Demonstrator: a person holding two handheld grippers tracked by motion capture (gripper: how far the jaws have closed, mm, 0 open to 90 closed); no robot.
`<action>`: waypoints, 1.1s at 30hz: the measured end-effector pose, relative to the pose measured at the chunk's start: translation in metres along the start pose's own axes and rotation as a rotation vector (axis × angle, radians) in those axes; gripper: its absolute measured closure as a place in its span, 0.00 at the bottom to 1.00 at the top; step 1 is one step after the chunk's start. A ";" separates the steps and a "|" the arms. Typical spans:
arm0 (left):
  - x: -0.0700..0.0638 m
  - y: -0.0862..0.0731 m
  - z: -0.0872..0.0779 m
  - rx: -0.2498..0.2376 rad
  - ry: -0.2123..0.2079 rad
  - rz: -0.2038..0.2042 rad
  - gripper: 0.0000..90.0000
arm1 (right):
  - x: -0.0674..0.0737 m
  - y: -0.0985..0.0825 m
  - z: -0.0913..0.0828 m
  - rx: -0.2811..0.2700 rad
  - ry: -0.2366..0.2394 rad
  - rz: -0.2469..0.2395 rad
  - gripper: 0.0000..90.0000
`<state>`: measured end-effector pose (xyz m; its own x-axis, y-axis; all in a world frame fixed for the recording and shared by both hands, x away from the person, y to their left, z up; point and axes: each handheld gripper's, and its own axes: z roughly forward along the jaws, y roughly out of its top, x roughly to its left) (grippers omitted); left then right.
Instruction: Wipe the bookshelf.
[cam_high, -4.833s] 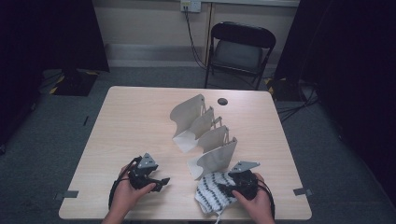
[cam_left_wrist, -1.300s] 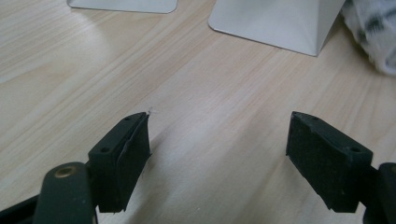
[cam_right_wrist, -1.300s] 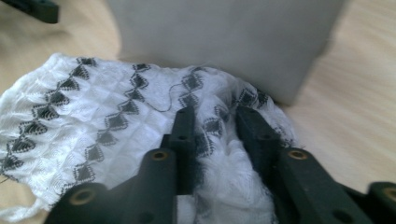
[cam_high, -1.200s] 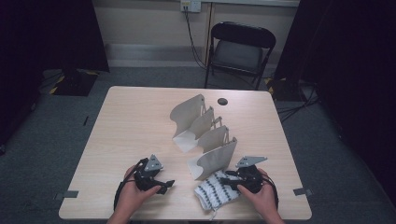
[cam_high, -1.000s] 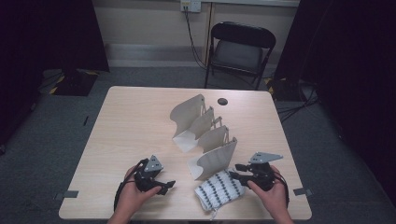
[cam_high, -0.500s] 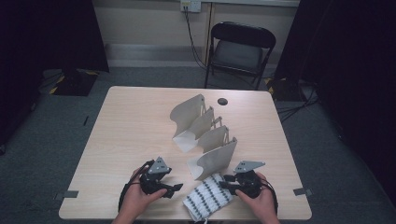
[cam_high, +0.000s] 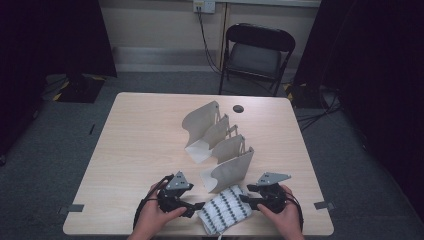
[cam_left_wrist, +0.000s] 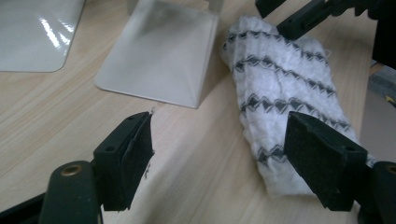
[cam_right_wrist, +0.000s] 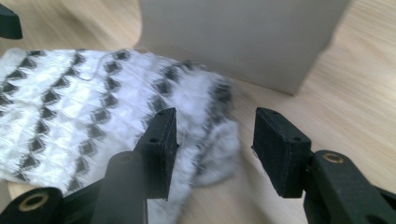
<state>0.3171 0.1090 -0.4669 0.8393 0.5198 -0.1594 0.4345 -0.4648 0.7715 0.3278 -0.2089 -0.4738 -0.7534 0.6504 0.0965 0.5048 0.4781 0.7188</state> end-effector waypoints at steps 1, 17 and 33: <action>0.000 0.001 0.001 0.002 -0.003 0.007 0.27 | 0.002 0.001 0.001 0.002 -0.001 -0.003 0.55; -0.021 -0.001 0.031 0.108 -0.039 0.068 0.43 | -0.041 -0.011 -0.011 -0.031 -0.154 0.100 0.17; -0.002 0.000 0.008 0.050 0.000 -0.016 0.40 | -0.009 -0.003 0.008 0.011 -0.079 0.011 0.23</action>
<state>0.3180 0.1024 -0.4717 0.8319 0.5278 -0.1716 0.4640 -0.4919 0.7367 0.3364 -0.2120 -0.4823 -0.7125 0.6999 0.0489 0.5174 0.4771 0.7104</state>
